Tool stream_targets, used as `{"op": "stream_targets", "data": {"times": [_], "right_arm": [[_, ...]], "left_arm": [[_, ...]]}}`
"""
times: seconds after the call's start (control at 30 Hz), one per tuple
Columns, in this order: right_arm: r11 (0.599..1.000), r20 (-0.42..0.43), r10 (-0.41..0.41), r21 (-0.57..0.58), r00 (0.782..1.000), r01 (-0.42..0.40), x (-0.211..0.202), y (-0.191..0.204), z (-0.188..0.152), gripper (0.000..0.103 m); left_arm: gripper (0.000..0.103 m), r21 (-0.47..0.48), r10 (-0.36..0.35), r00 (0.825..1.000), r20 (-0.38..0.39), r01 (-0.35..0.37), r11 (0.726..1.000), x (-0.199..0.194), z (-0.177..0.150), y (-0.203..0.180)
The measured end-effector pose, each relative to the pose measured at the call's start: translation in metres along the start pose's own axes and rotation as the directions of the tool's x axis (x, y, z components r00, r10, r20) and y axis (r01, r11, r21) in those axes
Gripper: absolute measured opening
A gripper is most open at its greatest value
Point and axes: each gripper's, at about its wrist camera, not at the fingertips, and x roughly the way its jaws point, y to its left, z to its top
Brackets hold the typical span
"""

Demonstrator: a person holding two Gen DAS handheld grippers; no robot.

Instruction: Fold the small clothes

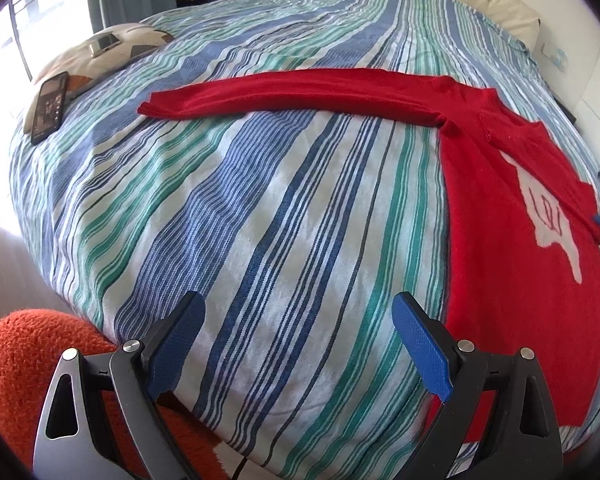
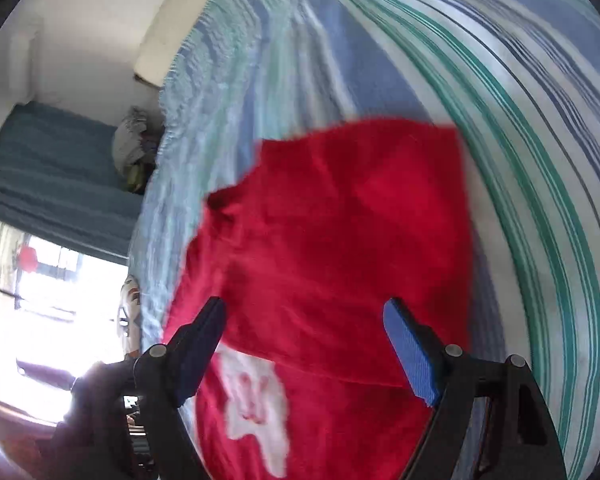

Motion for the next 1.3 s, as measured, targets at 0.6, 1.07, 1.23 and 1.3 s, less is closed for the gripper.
{"op": "stream_targets", "data": {"times": [0.6,1.07,1.23,1.3], "right_arm": [[0.893,0.361,-0.302,-0.218,0.882,0.395,-0.128,-0.044,-0.199,0.076],[0.869,0.448,-0.36,-0.159,0.818,0.469,-0.152,-0.046,-0.253,0.081],[0.857,0.444,-0.346,-0.209,0.827,0.471,-0.144,-0.035,-0.261,0.081],[0.852,0.443,-0.344,-0.224,0.828,0.474,-0.143,-0.033,-0.263,0.081]], "left_arm": [[0.096,0.003,0.001,1.0,-0.015,-0.001,1.0,0.003,-0.004,0.001],[0.1,-0.044,-0.03,0.995,-0.099,0.026,0.999,0.029,-0.01,0.007],[0.102,-0.055,-0.037,0.992,-0.121,0.031,0.998,0.032,-0.015,0.009],[0.102,-0.043,-0.03,0.992,-0.12,0.025,0.999,0.034,-0.016,0.008]]}}
